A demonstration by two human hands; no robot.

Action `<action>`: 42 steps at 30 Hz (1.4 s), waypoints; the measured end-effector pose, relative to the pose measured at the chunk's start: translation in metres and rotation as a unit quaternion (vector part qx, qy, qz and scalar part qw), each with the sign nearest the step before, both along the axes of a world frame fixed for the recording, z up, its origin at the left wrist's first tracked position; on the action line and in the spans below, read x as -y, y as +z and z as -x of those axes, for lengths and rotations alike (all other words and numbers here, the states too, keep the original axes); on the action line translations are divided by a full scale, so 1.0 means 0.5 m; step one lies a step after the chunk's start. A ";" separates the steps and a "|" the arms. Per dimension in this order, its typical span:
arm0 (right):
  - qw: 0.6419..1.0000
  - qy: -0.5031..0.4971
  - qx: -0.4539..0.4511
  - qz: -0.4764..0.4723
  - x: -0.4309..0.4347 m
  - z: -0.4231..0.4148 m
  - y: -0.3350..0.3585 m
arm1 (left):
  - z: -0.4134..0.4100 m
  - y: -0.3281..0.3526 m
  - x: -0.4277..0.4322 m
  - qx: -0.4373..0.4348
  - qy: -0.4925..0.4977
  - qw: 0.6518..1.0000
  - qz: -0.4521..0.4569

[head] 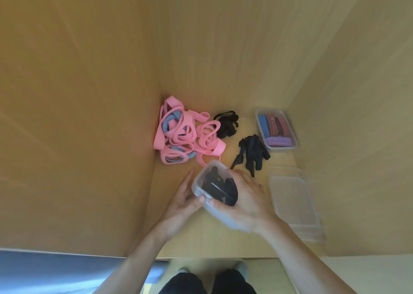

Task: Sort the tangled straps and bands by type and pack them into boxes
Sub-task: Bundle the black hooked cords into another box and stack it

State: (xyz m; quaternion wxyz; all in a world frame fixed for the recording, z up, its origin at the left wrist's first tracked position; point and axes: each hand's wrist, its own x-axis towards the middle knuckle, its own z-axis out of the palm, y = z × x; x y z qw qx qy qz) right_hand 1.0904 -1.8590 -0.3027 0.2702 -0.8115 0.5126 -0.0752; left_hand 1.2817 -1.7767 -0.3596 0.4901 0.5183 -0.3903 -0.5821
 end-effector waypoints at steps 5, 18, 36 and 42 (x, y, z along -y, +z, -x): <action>0.992 -0.034 0.078 -0.096 0.001 0.007 0.023 | 0.004 0.008 0.005 0.018 0.003 0.999 0.034; 0.983 -0.058 0.107 -0.139 -0.011 0.003 0.043 | 0.003 0.048 0.027 0.075 0.043 0.992 0.091; 0.960 -0.099 0.177 -0.193 -0.009 0.003 0.038 | -0.002 0.080 0.033 0.076 -0.001 0.991 0.106; 0.957 -0.088 0.192 -0.198 -0.010 0.003 0.051 | 0.000 0.097 0.025 0.090 0.032 0.987 0.130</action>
